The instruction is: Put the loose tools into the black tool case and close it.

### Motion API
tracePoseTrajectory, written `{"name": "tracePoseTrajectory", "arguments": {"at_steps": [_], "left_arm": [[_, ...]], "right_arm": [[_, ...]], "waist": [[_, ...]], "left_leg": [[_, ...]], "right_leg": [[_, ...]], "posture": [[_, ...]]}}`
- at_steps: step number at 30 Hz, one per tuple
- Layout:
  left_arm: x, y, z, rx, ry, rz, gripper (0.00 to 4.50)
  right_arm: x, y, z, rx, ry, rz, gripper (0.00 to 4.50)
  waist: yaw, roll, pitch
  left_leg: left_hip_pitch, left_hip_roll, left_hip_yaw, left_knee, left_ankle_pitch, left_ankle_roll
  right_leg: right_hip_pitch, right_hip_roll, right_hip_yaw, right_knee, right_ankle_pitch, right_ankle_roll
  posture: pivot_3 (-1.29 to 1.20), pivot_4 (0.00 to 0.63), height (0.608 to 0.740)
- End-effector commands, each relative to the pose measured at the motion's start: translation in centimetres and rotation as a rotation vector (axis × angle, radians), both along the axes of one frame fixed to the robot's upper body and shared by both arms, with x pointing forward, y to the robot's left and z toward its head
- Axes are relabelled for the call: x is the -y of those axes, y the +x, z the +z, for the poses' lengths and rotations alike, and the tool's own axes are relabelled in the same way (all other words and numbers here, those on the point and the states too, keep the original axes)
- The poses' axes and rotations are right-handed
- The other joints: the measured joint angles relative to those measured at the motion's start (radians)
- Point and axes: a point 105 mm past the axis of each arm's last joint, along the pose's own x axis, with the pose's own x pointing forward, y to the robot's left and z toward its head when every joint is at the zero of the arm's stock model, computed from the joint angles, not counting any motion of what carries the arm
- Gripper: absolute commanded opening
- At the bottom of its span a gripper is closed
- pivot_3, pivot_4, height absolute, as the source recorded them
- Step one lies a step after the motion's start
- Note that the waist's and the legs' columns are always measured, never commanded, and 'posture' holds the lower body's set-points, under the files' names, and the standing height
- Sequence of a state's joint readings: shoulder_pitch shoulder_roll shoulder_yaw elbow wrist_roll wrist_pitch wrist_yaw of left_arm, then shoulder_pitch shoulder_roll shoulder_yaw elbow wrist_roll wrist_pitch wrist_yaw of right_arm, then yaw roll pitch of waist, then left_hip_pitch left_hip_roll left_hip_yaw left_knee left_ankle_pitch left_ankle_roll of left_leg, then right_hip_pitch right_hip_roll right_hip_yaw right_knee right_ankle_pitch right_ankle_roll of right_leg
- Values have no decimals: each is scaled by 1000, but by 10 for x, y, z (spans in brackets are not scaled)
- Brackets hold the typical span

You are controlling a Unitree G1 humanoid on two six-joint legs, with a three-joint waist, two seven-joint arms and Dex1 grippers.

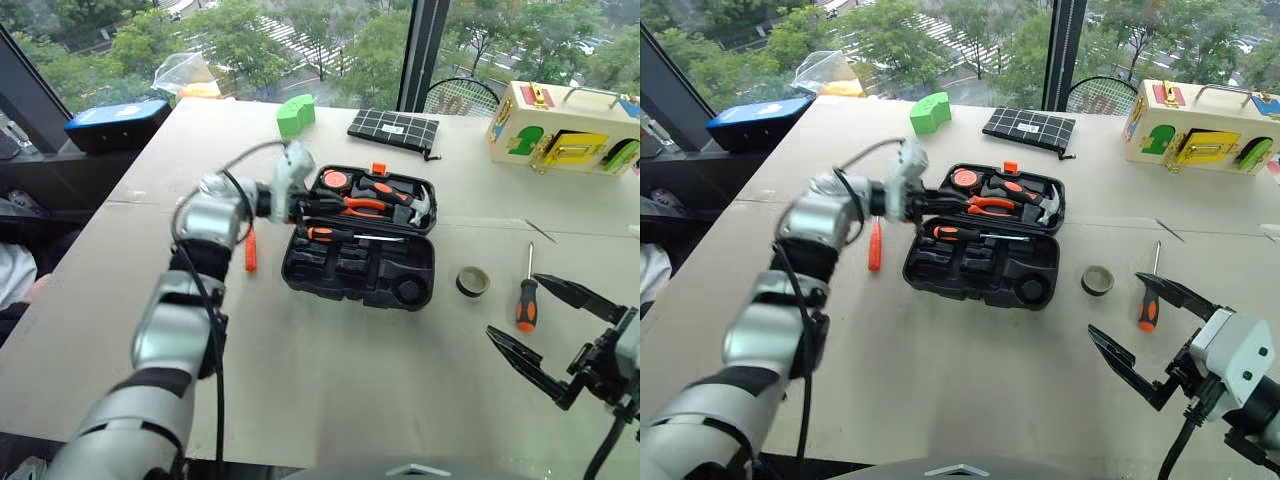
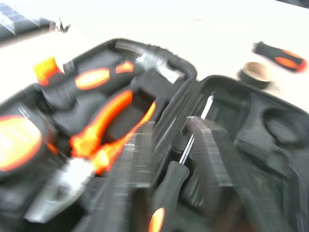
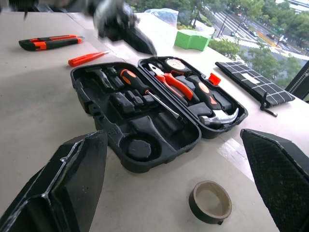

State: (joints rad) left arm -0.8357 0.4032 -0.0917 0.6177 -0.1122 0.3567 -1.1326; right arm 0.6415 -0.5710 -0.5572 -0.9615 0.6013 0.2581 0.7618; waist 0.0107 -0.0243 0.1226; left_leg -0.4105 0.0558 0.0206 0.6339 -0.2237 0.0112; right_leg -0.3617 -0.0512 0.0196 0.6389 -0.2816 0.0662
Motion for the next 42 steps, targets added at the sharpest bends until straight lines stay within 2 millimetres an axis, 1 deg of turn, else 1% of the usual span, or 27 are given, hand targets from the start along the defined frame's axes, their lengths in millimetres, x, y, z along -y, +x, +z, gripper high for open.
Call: {"name": "tracePoseTrajectory", "arguments": {"at_steps": [1,3,5,7,9,10,11,13,14,16,17,18,21,22,23,24,25,26,28,31,33,34,35,38,39,40,42], "left_arm": [[-1,-2,-17,46,99,92,57],[0,-8,-38,39,166,92,57],[-2,-8,-53,42,220,116,57],[0,-9,-58,62,251,98,57],[6,-5,-33,145,133,87,57],[9,-4,-11,186,8,90,57],[9,-7,14,191,-141,88,57],[7,-23,46,187,-315,16,57],[6,-33,57,155,-376,-28,563],[6,-62,71,120,-416,-152,876],[6,-80,74,94,-404,-228,1422],[7,-95,75,71,-389,-287,1655],[6,-141,75,-12,-316,-446,3131],[6,-152,74,-36,-294,-481,3583],[6,-161,73,-46,-272,-508,3583],[4,-172,69,-50,-232,-539,4125],[4,-180,66,-52,-207,-554,4125],[4,-187,64,-52,-192,-555,4154],[4,-191,61,-48,-188,-529,4159],[4,-192,57,-39,-194,-488,4159],[3,-192,54,-35,-195,-469,4159],[3,-191,53,-28,-200,-451,4159],[3,-190,53,-22,-209,-432,4159],[-1,-176,55,114,-238,-296,4159],[-4,-172,57,122,-289,-224,4159],[-8,-170,55,145,-305,-182,4159],[-16,-177,49,116,-310,-175,4159]], "right_arm": [[-4,-1,5,29,-4,7,4500],[-5,-1,5,25,-6,6,4500],[-5,-1,2,13,-11,3,4500],[-3,0,0,5,-19,-7,4500],[6,11,-1,28,-36,-120,4500],[10,16,-5,0,-29,-164,4500],[15,22,-8,-24,-19,-226,4500],[24,30,-15,-76,-43,-328,4500],[28,33,-19,-102,-77,-372,4500],[38,43,-31,-187,-120,-447,4500],[40,50,-36,-228,-110,-469,4500],[42,55,-41,-265,-100,-484,4500],[54,74,-60,-389,-98,-574,4500],[58,78,-64,-415,-103,-611,4500],[64,82,-69,-446,-109,-651,4500],[73,87,-79,-502,-124,-714,4500],[80,88,-90,-562,-143,-766,4500],[86,89,-98,-601,-169,-803,4243],[90,89,-102,-625,-190,-832,3677],[92,90,-97,-623,-191,-842,2290],[93,90,-93,-617,-191,-841,1532],[95,90,-90,-606,-195,-844,956],[97,91,-85,-587,-201,-848,757],[90,104,-52,-443,-173,-777,763],[75,112,-34,-358,-155,-685,763],[49,119,-14,-283,-83,-526,763],[14,123,8,-193,-98,-307,763]], "waist": [[1,-2,0],[3,-2,-2],[3,0,-4],[3,0,-4],[2,1,-5],[0,1,-5],[0,1,-4],[0,-1,-2],[-1,-2,-1],[-3,-2,-1],[-5,-2,-1],[-11,-1,-2],[-14,1,0],[-14,1,0],[-11,1,1],[-11,0,1],[-12,0,1],[-15,0,1],[-14,1,1],[0,0,1],[3,0,1],[3,0,1],[3,0,1],[2,2,2],[-2,3,3],[-7,4,3],[-29,4,4]], "left_leg": [[0,0,0,0,0,0],[2,0,-1,0,0,0],[4,0,1,0,0,0],[10,0,2,0,0,0],[13,0,3,0,0,0],[14,0,3,0,0,0],[14,0,4,0,0,0],[11,1,3,0,0,0],[10,1,2,0,0,0],[3,1,2,0,0,-1],[3,1,1,0,0,-1],[3,0,1,0,0,-1],[6,0,1,-4,0,0],[6,0,1,-4,0,0],[6,0,1,-4,0,0],[5,0,2,-4,0,0],[6,0,2,-4,0,0],[7,0,2,-3,0,0],[8,-1,3,-4,0,0],[8,-1,3,-3,0,0],[8,-1,4,-3,0,0],[8,-1,4,-3,0,0],[8,-1,4,-3,0,0],[7,-1,4,-4,0,0],[6,-1,4,-5,0,0],[6,-1,5,-5,0,0],[8,1,6,-5,0,0]], "right_leg": [[0,1,0,1,0,0],[1,1,0,2,0,0],[2,1,2,2,0,0],[7,1,3,2,-2,-4],[9,0,5,2,-3,-5],[10,0,5,2,-3,-5],[9,0,6,2,-3,-5],[6,-1,7,2,-2,-6],[5,-2,7,2,-2,-6],[-1,-1,7,2,-2,-6],[-1,-1,7,2,-2,-5],[-1,-1,7,2,-2,-4],[0,-1,7,0,-2,-5],[0,-1,7,1,-3,-5],[0,-1,7,1,-3,-5],[0,-1,6,0,-3,-5],[0,-1,6,0,-3,-6],[0,-1,8,0,-3,-6],[1,-2,11,0,-3,-6],[1,-2,11,-2,-3,-6],[1,-2,11,-2,-3,-6],[1,-2,11,-3,-3,-6],[1,-2,12,-3,-3,-6],[0,-2,12,-4,-3,-6],[0,-2,12,-4,-3,-5],[0,-2,12,-4,-3,-5],[0,0,14,-3,-2,-5]], "posture": [[0,150,740],[0,150,740],[0,150,740],[0,150,740],[0,150,740],[0,150,740],[0,150,740],[0,150,740],[0,150,740],[0,150,740],[0,150,740],[0,150,740],[0,150,740],[0,150,740],[0,150,740],[0,150,740],[0,150,740],[0,150,740],[0,150,740],[0,150,740],[0,150,740],[0,150,740],[0,150,740],[0,150,740],[0,150,740],[0,150,740],[0,150,740]]}}
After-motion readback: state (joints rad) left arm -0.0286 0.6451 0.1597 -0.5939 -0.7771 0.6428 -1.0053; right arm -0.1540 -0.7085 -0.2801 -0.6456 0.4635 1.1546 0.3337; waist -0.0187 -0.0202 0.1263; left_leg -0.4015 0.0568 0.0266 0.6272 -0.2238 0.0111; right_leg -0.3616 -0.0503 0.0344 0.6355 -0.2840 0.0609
